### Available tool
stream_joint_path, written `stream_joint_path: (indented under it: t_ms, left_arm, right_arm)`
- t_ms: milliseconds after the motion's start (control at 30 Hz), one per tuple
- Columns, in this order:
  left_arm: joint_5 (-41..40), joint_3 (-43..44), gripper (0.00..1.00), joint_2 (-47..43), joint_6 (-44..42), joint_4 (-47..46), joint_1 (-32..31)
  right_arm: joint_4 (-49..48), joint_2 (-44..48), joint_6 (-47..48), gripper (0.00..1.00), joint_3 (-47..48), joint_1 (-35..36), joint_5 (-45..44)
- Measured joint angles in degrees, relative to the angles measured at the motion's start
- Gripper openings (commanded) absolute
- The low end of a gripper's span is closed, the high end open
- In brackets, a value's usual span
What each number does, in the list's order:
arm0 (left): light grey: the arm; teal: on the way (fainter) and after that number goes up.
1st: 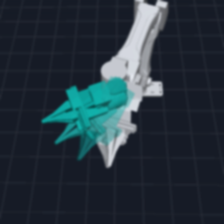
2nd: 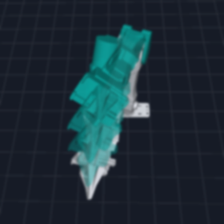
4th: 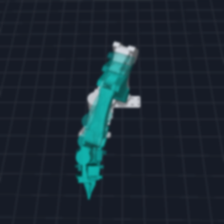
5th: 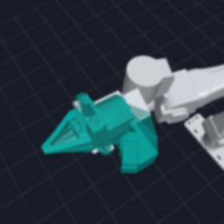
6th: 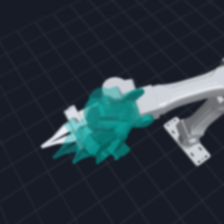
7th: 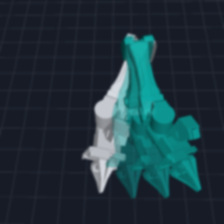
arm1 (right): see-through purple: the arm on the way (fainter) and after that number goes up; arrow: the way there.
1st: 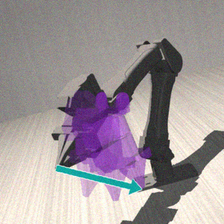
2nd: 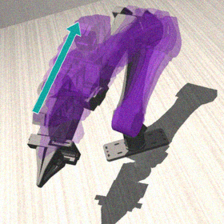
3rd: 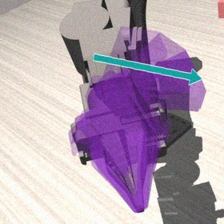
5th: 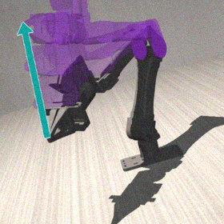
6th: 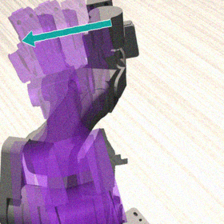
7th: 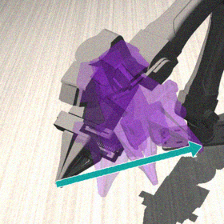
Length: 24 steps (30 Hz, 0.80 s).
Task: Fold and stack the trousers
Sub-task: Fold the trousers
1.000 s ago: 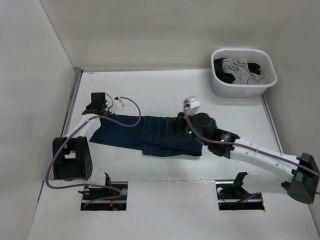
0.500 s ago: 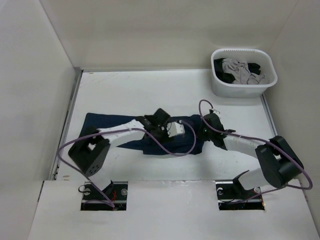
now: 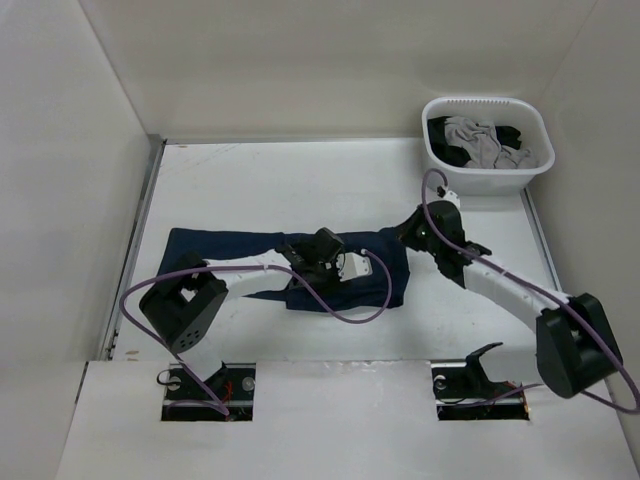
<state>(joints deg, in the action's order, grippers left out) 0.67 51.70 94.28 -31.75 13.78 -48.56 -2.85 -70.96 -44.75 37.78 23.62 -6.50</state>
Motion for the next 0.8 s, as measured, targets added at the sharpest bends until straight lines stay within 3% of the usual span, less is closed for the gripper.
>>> stream_joint_path:
  t_ms: [200, 433, 667, 800]
  left_arm:
    - [-0.2, 0.0, 0.53, -0.1, -1.1, -0.1, 0.1]
    - [-0.5, -0.2, 0.53, -0.3, -2.7, -0.1, 0.2]
    - [-2.3, -3.1, 0.56, -2.6, -6.7, -2.0, 0.2]
    - [-3.1, -3.3, 0.56, -2.8, -7.1, -1.9, 0.2]
  right_arm:
    - [-0.7, -12.7, -0.8, 0.06, 4.6, -0.5, 2.6]
    - [-2.1, -20.7, -0.9, 0.06, 4.9, -1.4, 3.1]
    - [-3.7, -21.7, 3.1, 0.1, 8.0, -5.6, 3.5]
    - [-3.4, -15.3, 7.3, 0.15, 7.4, -5.8, 2.3]
